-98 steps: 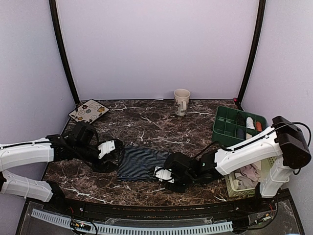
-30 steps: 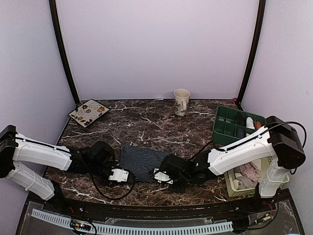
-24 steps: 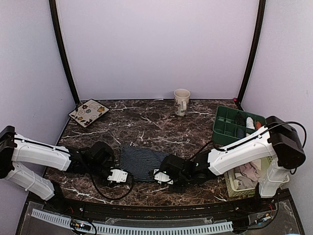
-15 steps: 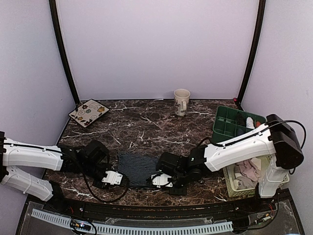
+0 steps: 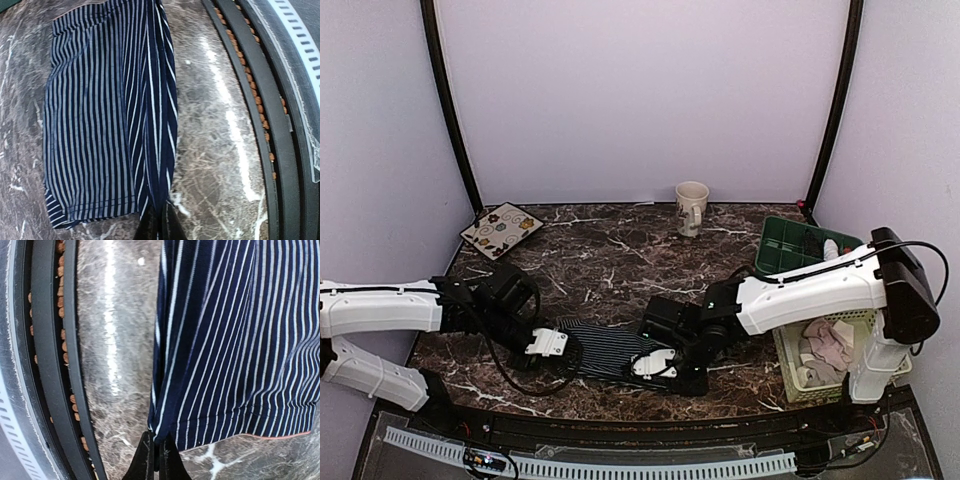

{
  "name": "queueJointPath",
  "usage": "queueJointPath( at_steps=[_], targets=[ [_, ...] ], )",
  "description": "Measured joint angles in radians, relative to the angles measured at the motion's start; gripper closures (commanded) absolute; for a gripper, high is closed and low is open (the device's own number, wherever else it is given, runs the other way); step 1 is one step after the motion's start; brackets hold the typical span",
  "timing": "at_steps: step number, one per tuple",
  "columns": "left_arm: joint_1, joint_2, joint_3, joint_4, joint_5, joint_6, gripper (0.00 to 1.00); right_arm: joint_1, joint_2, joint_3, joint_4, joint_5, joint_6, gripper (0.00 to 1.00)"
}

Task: Roll the underwear
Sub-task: Fold the underwear at the center of the board.

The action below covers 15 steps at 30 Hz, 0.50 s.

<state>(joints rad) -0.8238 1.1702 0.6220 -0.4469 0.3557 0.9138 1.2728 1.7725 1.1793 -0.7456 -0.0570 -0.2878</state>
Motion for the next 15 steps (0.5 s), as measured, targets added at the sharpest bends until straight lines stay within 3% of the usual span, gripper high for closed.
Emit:
queueJointPath(
  at_steps=[15],
  targets=[
    [0.106, 0.1, 0.07, 0.031, -0.005, 0.041, 1.0, -0.109, 0.023, 0.119, -0.1, 0.042, -0.029, 1.0]
  ],
)
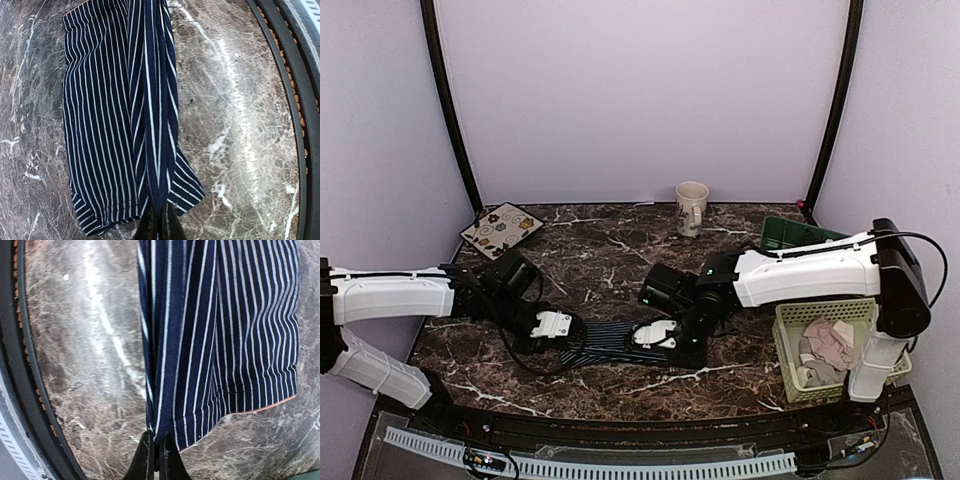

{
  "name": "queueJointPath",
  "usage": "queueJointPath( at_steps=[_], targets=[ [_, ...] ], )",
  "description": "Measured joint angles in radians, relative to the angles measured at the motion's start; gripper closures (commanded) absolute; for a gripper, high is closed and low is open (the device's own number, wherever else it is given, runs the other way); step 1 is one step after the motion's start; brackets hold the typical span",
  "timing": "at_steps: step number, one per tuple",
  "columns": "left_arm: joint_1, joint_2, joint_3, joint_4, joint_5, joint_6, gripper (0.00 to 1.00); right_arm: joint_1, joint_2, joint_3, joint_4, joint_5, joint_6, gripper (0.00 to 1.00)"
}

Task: Roll the underwear
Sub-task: Fold the underwear at the center of the board.

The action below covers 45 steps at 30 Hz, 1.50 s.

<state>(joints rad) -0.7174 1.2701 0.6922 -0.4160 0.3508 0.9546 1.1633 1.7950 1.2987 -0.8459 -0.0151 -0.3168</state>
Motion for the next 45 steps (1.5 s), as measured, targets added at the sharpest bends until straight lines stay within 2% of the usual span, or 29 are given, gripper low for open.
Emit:
queueJointPath(
  at_steps=[18, 30, 37, 45],
  targets=[
    [0.06, 0.103, 0.012, 0.098, -0.036, 0.008, 1.0, -0.086, 0.191, 0.27, -0.08, 0.178, 0.0, 1.0],
    [0.058, 0.11, 0.006, 0.128, -0.001, -0.008, 1.0, -0.077, 0.198, 0.188, -0.106, 0.14, 0.08, 1.0],
    [-0.014, 0.034, 0.016, 0.011, 0.034, -0.035, 1.0, 0.013, 0.118, 0.146, -0.158, 0.066, 0.182, 1.0],
    [-0.165, -0.09, 0.026, -0.172, 0.066, -0.107, 1.0, 0.105, 0.095, 0.131, -0.228, -0.084, 0.351, 1.0]
  ],
)
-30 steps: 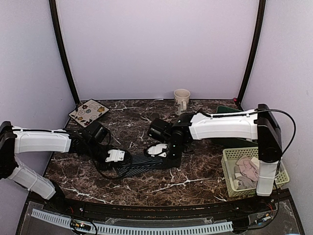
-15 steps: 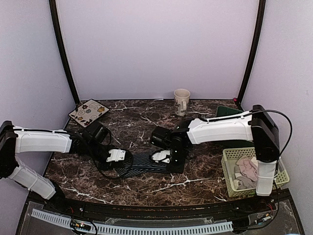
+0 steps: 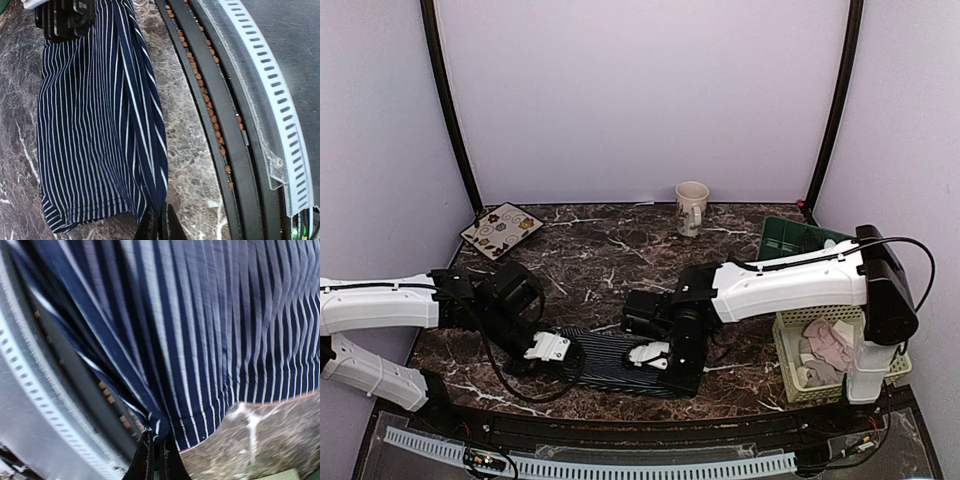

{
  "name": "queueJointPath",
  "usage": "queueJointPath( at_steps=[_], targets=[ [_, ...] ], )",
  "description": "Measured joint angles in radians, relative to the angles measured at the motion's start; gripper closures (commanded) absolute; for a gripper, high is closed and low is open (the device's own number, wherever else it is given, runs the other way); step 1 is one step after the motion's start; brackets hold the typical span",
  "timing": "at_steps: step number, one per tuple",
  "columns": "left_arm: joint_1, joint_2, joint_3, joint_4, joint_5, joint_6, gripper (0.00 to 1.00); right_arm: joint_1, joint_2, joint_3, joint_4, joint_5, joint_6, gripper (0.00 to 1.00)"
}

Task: Roll the underwear
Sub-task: Fold the underwear at the center of the board.

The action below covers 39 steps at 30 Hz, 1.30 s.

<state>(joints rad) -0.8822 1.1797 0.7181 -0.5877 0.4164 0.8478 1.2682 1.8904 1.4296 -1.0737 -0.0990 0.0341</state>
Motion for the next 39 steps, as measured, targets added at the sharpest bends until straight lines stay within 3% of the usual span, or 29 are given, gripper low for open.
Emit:
queueJointPath(
  at_steps=[11, 20, 39],
  targets=[
    [-0.002, -0.043, 0.056, -0.135, 0.004, -0.029, 1.0, -0.017, -0.035, 0.058, -0.113, -0.135, 0.076, 1.0],
    [0.123, 0.019, 0.056, -0.093, -0.004, -0.011, 1.0, -0.108, 0.068, 0.171, -0.158, -0.159, 0.054, 0.99],
    [0.206, 0.149, 0.047, 0.029, -0.006, 0.045, 1.0, -0.144, 0.269, 0.409, -0.252, -0.012, 0.074, 1.0]
  ],
)
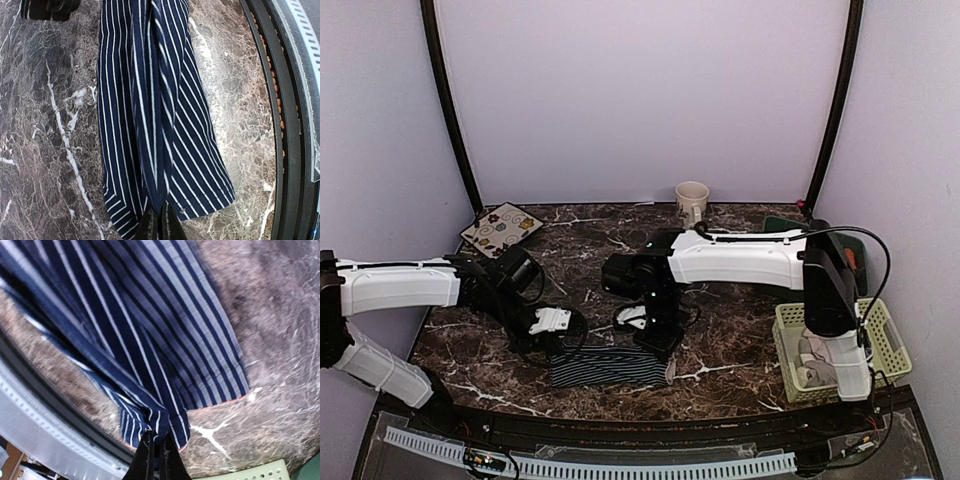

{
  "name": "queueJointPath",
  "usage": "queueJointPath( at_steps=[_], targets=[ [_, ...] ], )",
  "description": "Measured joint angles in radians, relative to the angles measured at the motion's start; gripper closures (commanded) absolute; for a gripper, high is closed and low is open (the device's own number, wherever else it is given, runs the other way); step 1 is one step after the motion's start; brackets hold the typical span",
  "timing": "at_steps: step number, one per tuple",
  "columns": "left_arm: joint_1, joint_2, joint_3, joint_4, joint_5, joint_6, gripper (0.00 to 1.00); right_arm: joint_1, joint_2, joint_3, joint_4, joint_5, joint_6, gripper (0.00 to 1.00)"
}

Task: Roll the underwear
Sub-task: Fold the underwear at the center of the board.

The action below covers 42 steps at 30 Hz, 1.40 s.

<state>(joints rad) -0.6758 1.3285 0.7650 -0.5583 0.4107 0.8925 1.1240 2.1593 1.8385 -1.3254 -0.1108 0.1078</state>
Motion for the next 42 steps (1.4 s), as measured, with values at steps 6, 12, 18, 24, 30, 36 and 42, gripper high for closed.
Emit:
queueJointPath(
  at_steps=[6, 12, 18, 24, 30, 36, 42],
  targets=[
    [0.016, 0.014, -0.025, 0.037, -0.003, 0.005, 1.0, -0.017, 0.055, 0.019, 0.002, 0.06, 0.003, 1.0],
    [0.019, 0.039, -0.058, 0.086, -0.008, 0.005, 1.0, -0.029, 0.078, 0.002, 0.036, 0.084, 0.0, 1.0],
    [0.023, 0.053, -0.084, 0.12, -0.008, 0.002, 1.0, -0.033, 0.077, -0.02, 0.057, 0.067, -0.005, 1.0],
    [0.023, 0.048, -0.081, 0.124, 0.026, 0.001, 1.0, -0.032, -0.005, -0.145, 0.122, 0.003, 0.026, 1.0],
    [0.023, 0.008, -0.063, 0.111, 0.045, 0.002, 1.0, -0.011, -0.036, -0.153, 0.088, -0.025, 0.036, 1.0],
    [0.029, 0.022, -0.06, 0.116, 0.022, 0.006, 1.0, -0.019, -0.002, 0.007, 0.021, 0.023, 0.021, 0.96],
    [0.046, 0.101, -0.06, 0.162, -0.005, 0.01, 0.99, -0.043, 0.089, 0.018, 0.02, 0.076, 0.008, 0.86]
  ],
)
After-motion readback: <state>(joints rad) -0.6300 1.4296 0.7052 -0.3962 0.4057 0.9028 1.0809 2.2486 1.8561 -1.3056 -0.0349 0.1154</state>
